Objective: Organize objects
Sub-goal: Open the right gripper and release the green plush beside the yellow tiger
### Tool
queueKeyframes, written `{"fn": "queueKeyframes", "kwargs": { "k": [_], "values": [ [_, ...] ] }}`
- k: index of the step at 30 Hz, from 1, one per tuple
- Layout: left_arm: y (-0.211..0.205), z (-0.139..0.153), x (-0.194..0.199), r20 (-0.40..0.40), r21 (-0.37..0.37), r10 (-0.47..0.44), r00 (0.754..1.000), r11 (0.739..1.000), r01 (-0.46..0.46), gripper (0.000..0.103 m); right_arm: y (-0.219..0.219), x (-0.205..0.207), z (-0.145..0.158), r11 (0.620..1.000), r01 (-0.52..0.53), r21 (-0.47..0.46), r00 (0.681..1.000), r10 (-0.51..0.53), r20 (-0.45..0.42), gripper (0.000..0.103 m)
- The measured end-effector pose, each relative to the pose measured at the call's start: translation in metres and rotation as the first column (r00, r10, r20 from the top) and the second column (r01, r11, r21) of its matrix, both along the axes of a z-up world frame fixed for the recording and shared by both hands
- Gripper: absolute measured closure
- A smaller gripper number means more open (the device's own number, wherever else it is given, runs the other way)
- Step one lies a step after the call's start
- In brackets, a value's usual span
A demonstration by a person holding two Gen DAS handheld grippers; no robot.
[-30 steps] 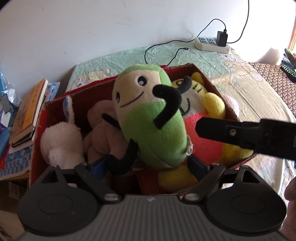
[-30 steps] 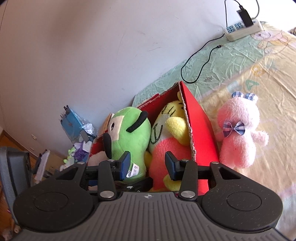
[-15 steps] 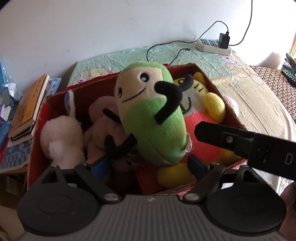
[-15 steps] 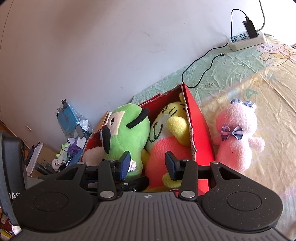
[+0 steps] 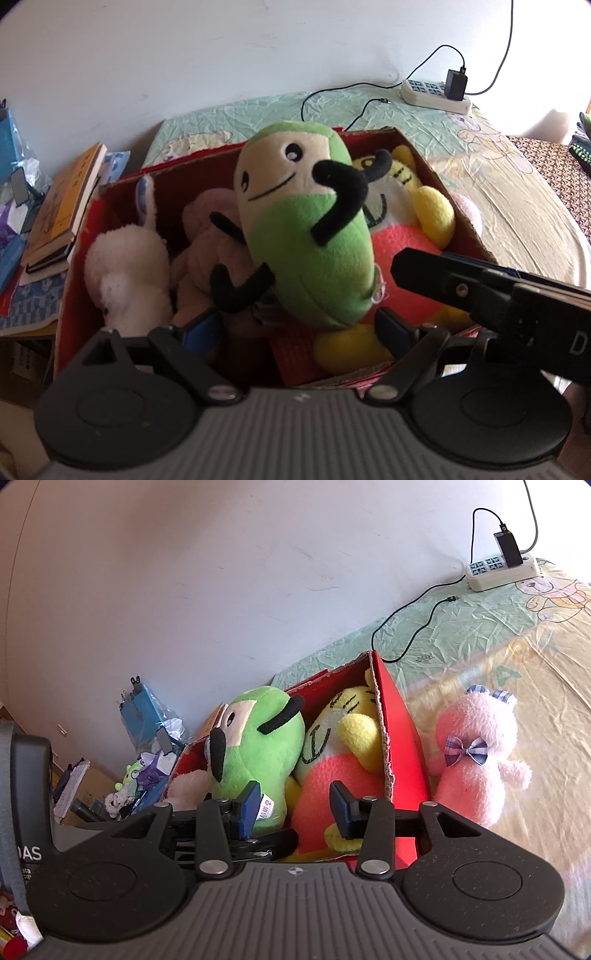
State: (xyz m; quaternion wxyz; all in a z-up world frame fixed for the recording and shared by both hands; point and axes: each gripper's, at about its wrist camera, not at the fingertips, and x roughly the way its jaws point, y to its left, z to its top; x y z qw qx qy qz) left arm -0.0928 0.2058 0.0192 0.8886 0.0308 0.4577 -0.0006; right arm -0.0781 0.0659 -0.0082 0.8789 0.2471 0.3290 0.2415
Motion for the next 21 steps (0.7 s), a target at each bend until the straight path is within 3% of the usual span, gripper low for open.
{"fn": "queueKeyframes", "kwargs": {
  "k": [15, 21],
  "values": [
    [-0.01, 0.01, -0.011, 0.006, 0.024, 0.155, 0.988, 0.988, -0.155, 0.016, -0.016, 0.011, 0.0, 0.987, -0.134, 0.093, 0.989, 0.139, -0.045, 0.056],
    [-0.018, 0.021, -0.023, 0.036, 0.048, 0.214, 0.976, 0.975, -0.215, 0.016, -0.024, 0.008, 0.008, 0.971, -0.21, 0.117, 0.977, 0.213, -0.012, 0.054]
  ]
}}
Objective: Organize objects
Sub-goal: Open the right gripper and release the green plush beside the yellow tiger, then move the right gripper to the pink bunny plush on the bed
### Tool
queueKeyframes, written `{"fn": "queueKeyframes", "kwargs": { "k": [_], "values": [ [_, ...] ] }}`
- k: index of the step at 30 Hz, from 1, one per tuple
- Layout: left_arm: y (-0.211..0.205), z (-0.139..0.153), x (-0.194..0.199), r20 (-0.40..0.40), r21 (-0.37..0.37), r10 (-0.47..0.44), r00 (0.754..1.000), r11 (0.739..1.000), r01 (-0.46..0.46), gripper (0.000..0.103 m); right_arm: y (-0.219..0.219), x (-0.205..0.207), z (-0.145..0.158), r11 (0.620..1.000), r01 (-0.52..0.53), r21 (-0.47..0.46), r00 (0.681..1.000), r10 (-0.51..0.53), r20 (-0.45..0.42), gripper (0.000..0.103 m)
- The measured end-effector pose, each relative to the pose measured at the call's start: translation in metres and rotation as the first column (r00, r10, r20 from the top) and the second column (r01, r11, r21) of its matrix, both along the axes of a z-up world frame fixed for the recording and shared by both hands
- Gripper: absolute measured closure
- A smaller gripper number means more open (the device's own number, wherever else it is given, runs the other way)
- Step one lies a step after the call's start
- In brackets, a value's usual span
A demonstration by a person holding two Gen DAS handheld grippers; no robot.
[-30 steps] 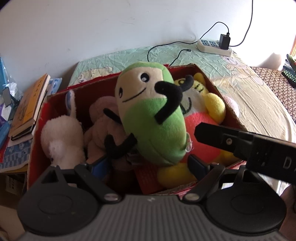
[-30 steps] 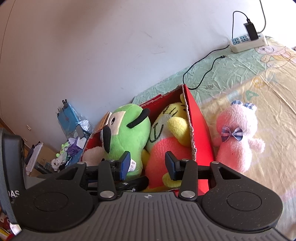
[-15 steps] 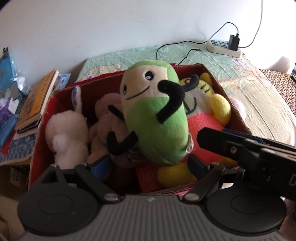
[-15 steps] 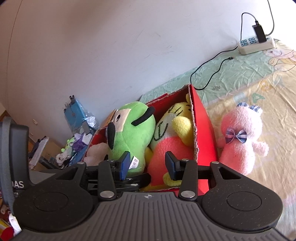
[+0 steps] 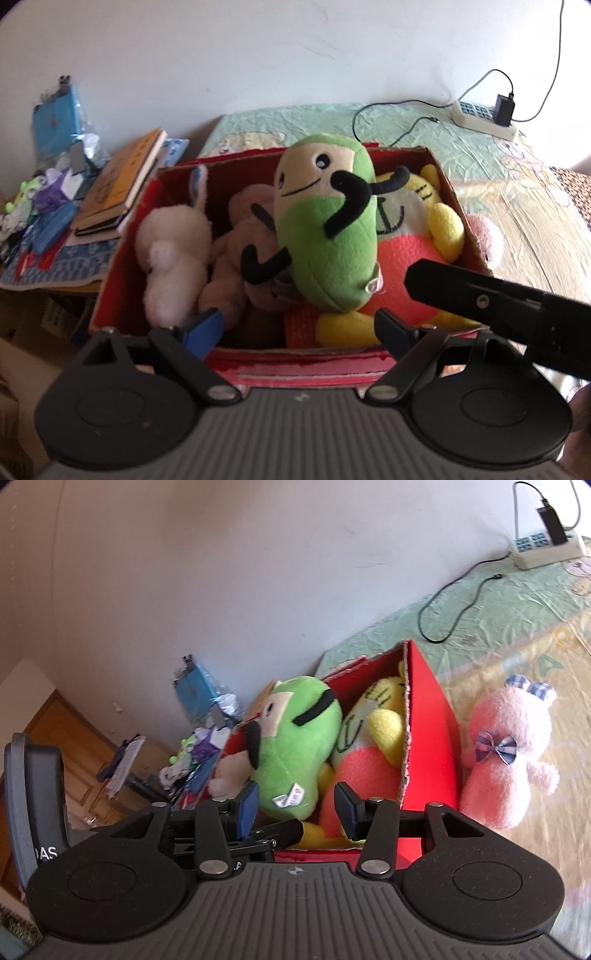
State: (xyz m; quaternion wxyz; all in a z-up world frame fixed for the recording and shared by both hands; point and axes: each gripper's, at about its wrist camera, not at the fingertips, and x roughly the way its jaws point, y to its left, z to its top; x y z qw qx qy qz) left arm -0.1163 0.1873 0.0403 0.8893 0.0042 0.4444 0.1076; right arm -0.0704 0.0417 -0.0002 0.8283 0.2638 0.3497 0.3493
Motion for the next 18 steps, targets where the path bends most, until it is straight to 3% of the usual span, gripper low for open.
{"fn": "queueKeyframes", "kwargs": {
  "k": [9, 18],
  "values": [
    [-0.022, 0.013, -0.022, 0.008, 0.005, 0.054, 0.999, 0.999, -0.054, 0.016, -0.02, -0.004, 0.004, 0.995, -0.087, 0.041, 0.996, 0.087, 0.001, 0.054],
    [-0.062, 0.008, -0.034, -0.012, -0.024, 0.02, 1.0, 1.0, -0.021, 0.016, -0.05, -0.01, 0.008, 0.99, -0.131, 0.056, 0.991, 0.13, 0.022, 0.054]
  ]
}}
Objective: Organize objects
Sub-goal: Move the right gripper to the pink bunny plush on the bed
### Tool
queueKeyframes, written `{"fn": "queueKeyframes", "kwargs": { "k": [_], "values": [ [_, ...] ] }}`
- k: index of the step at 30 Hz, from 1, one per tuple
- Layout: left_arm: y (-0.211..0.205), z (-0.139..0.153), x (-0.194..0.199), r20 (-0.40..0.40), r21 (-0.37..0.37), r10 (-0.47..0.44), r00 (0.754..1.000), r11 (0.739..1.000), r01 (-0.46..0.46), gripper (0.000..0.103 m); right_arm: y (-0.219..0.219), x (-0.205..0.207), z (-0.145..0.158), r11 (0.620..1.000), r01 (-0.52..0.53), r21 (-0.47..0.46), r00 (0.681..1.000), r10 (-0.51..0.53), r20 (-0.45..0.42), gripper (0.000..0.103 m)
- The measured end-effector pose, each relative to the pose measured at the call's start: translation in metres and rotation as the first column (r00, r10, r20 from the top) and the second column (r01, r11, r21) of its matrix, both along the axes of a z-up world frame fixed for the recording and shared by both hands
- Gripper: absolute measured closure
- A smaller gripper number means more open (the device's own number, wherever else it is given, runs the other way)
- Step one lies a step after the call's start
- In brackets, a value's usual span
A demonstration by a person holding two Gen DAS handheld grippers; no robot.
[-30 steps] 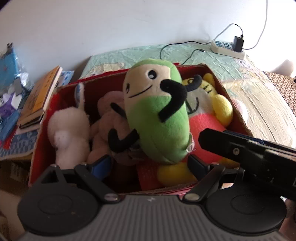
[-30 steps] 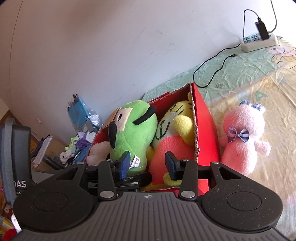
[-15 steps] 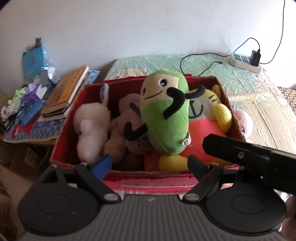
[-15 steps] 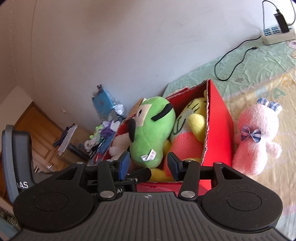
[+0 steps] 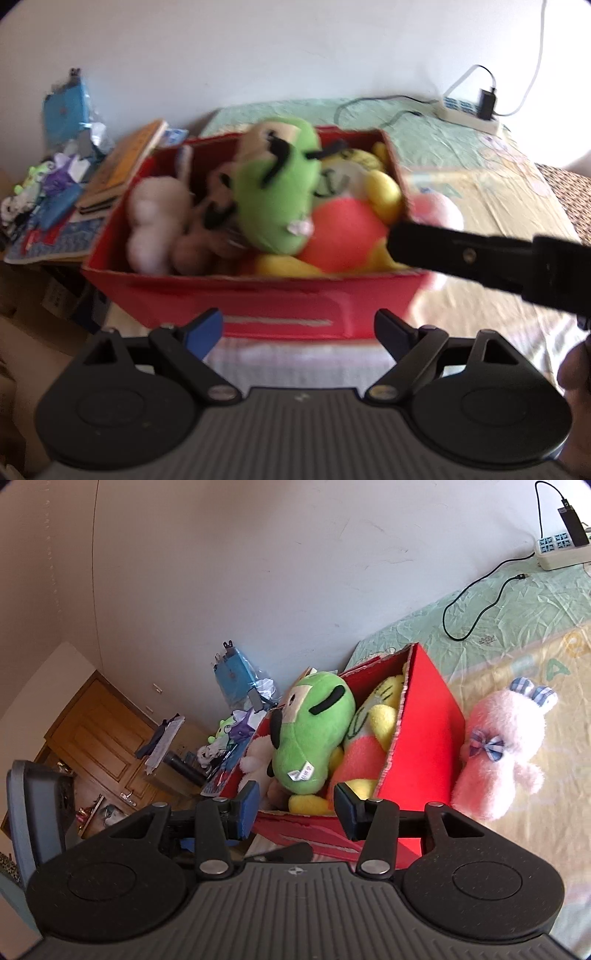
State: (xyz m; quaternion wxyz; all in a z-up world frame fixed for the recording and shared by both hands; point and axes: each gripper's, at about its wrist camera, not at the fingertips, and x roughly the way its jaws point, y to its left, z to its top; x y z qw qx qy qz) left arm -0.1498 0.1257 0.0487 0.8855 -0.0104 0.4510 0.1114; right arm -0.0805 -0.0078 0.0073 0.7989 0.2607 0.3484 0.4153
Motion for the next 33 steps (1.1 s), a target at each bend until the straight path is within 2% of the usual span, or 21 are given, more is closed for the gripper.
{"fn": "queueKeyframes", "kwargs": {
  "k": [8, 17, 25, 33],
  "values": [
    [-0.048, -0.019, 0.001, -0.031, -0.062, -0.128, 0.991, 0.99, 0.125, 0.016, -0.04, -0.004, -0.008, 0.999, 0.022, -0.028, 1.0, -0.022, -0.017, 0.054],
    [-0.099, -0.048, 0.01, -0.061, -0.094, -0.252, 0.966, 0.965, 0.246, 0.016, -0.081, 0.007, -0.038, 0.996, 0.077, -0.051, 0.988, -0.083, -0.131, 0.054],
    [-0.131, -0.073, 0.02, -0.073, -0.076, -0.293, 0.953, 0.955, 0.287, 0.016, -0.11, 0.017, -0.067, 0.991, 0.116, -0.061, 0.96, -0.128, -0.248, 0.054],
    [-0.137, -0.094, 0.032, -0.07, -0.048, -0.316, 0.946, 0.948, 0.314, 0.016, -0.121, 0.036, -0.088, 0.986, 0.155, -0.06, 0.932, -0.166, -0.322, 0.053]
  ]
}}
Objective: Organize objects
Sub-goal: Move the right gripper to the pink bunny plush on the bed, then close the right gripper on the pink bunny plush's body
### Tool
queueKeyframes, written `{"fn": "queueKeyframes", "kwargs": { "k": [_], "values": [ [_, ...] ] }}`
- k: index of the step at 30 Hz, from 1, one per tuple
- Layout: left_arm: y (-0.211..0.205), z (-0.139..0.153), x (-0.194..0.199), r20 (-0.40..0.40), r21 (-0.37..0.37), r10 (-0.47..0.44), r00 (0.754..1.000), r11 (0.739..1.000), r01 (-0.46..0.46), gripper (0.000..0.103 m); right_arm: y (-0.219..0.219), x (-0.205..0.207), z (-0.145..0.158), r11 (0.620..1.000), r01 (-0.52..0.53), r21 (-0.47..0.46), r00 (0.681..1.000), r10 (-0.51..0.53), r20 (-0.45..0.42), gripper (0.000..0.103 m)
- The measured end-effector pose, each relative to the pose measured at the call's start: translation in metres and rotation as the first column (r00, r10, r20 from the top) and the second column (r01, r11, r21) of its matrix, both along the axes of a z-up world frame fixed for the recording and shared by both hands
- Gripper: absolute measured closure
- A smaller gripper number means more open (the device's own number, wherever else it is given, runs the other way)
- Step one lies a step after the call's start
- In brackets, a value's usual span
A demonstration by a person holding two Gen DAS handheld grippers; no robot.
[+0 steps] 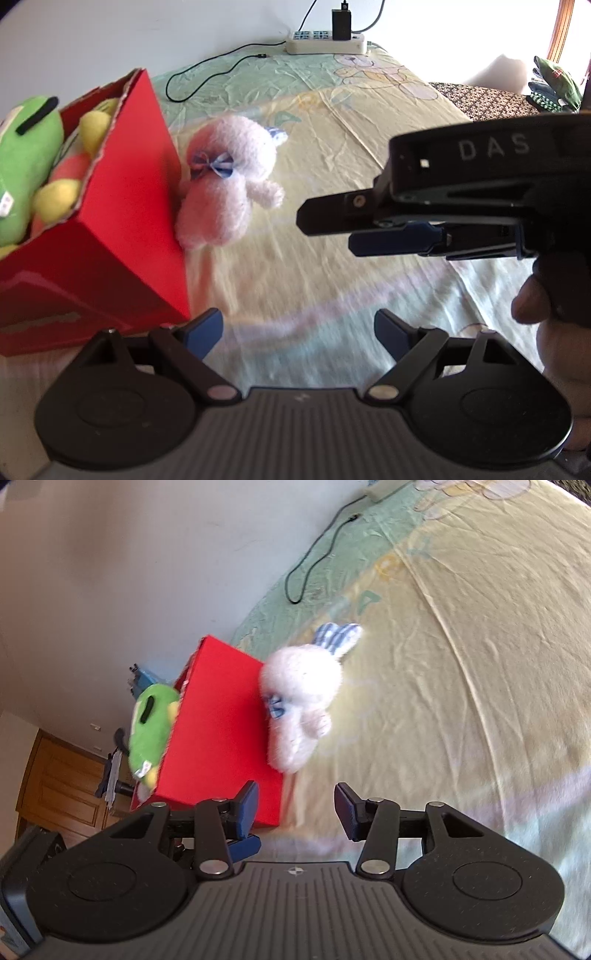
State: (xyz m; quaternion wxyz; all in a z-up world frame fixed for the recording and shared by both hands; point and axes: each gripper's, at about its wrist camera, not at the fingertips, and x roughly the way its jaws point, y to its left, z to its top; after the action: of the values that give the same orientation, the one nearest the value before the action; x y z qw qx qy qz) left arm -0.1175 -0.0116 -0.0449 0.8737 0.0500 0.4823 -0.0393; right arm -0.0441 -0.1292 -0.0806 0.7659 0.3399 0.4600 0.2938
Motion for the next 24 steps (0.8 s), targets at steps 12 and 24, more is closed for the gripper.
{"fn": "queueKeyframes", "kwargs": {
  "k": [12, 24],
  "values": [
    [0.004, -0.012, 0.012, 0.055, 0.041, -0.042, 0.998, 0.998, 0.04, 0.017, 0.024, 0.049, -0.02, 0.999, -0.045, 0.017, 0.998, 0.045, -0.052, 0.052],
    [0.037, -0.02, 0.027, -0.006, -0.012, 0.041, 0.999, 0.999, -0.041, 0.018, 0.051, 0.088, -0.036, 0.993, -0.104, 0.053, 0.986, 0.109, -0.122, 0.052]
  ]
}}
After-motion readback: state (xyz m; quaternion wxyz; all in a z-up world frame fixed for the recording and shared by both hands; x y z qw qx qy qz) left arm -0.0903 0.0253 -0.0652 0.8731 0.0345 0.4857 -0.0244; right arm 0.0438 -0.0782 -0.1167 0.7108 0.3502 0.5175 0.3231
